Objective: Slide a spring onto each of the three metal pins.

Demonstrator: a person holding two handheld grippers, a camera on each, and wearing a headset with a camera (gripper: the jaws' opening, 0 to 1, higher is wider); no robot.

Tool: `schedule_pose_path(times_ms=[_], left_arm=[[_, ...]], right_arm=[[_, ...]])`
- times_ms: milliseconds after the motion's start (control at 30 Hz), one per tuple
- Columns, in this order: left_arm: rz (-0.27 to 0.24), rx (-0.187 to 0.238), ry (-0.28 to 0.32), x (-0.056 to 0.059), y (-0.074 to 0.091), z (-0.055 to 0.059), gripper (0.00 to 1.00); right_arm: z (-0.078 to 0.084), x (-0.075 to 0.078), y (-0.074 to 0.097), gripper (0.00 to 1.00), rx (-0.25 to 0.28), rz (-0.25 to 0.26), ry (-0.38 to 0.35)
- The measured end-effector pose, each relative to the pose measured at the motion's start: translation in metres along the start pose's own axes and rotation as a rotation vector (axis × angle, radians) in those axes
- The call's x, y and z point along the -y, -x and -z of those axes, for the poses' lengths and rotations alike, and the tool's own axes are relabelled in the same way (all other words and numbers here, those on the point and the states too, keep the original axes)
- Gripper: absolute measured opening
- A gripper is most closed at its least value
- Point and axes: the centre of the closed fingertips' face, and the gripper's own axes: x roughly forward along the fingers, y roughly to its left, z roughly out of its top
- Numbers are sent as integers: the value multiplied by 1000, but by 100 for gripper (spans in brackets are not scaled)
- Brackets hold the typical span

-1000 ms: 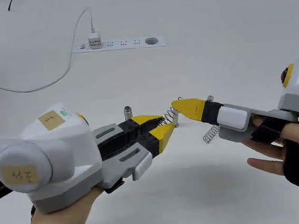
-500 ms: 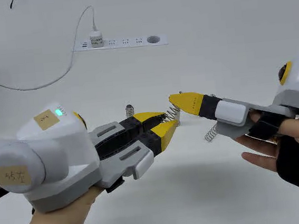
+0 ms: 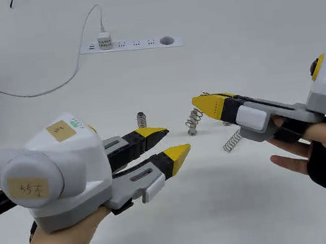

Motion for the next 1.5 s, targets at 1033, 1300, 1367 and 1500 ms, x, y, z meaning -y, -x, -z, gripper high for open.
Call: schedule_pose_path(times_ms=[1033, 1300, 1367, 1500], left_arm=[[-120, -97, -32, -22, 13, 30, 56], [-129, -98, -19, -25, 15, 33, 57], [-133, -101, -19, -26, 15, 34, 57], [-133, -99, -16, -26, 15, 33, 57]], right_arm=[[3, 53, -34, 12, -29, 163, 269], [9, 60, -38, 12, -55, 183, 342], [11, 61, -39, 12, -62, 186, 354], [14, 62, -41, 12, -69, 183, 367]])
